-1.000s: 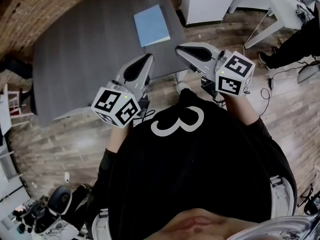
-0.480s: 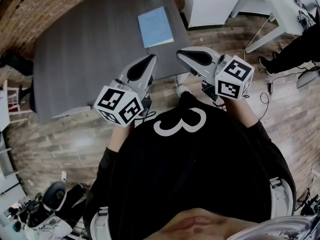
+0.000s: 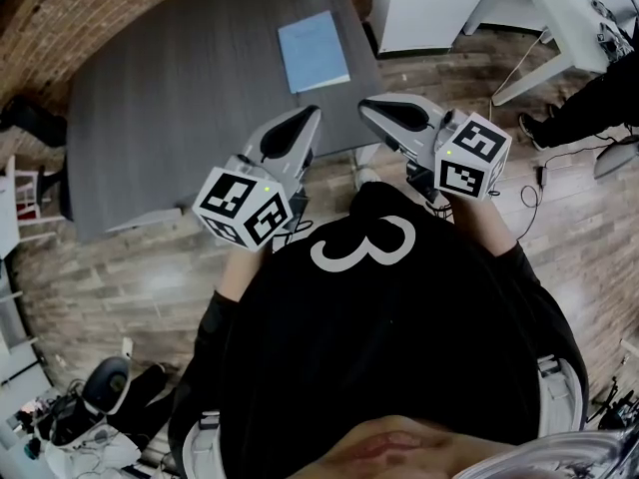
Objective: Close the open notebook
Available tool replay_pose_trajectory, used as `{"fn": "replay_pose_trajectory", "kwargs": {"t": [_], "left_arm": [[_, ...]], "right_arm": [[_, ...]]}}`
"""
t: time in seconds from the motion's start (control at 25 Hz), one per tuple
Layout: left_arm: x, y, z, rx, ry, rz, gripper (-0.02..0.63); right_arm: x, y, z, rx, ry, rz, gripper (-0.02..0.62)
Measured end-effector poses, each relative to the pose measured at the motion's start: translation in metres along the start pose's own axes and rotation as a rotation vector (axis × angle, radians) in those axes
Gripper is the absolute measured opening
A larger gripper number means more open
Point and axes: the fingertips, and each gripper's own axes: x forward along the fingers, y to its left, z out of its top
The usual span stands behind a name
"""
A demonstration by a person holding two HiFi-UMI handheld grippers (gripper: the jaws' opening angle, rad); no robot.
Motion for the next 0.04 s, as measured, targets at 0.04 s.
{"fn": "replay_pose_trajectory", "kwargs": {"t": [0.04], "left_arm": [[-0.0001, -0.0005, 0.0003, 0.001, 0.0, -0.002, 0.014]], "right_arm": [[0.0, 0.0, -0.0007, 0.005, -0.001, -0.002, 0.0]]}}
